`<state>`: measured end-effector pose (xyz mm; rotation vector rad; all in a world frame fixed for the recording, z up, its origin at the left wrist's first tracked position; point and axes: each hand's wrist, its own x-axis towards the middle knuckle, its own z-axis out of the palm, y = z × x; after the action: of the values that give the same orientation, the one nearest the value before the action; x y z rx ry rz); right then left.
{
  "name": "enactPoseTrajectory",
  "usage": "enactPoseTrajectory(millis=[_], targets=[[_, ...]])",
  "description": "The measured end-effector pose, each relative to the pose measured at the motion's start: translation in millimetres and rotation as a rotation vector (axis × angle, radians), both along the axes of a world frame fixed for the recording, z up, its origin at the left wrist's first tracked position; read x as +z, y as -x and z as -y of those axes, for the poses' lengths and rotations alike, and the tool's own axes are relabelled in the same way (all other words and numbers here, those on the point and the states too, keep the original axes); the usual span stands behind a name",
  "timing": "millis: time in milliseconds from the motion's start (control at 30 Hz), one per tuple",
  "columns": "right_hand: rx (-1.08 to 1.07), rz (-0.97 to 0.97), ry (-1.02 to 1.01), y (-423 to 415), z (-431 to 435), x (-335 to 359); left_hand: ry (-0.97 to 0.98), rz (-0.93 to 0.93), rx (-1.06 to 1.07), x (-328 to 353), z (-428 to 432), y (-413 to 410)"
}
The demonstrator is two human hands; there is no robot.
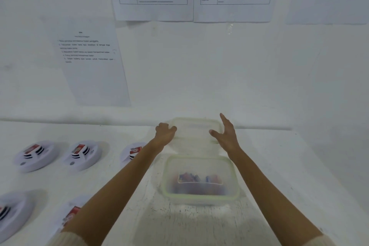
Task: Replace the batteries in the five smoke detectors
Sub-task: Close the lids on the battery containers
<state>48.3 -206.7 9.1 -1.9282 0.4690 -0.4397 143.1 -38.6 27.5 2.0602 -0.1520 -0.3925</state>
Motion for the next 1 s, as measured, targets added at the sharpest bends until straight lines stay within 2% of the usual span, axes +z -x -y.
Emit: enactPoseTrajectory(millis=[100,233,367,633,800,1000], targets=[[0.024,-0.139,-0.083,0,-2,2,0.049,-0.011,-0.017,-1,2,0],[0.003,-0.113,-0.179,3,1,5,0.055,-0.030,-0.078,1,3,-4],[-0.006,-0.104,-0.197,2,1,9,0.019,-0.014,-0.047,0,7,-7],[0.019,-0.204,-0.206,2,1,8,-0.065,-0.029,-0.135,-4,8,-8],[-0.090,-0.315,0.024,-2,-5,7,-0.045,-0.006,-0.133,-3,6,-4],[-0.130,-0.324,0.042,-2,-10,15,-0.069,-0.002,-0.129,3,16,1]])
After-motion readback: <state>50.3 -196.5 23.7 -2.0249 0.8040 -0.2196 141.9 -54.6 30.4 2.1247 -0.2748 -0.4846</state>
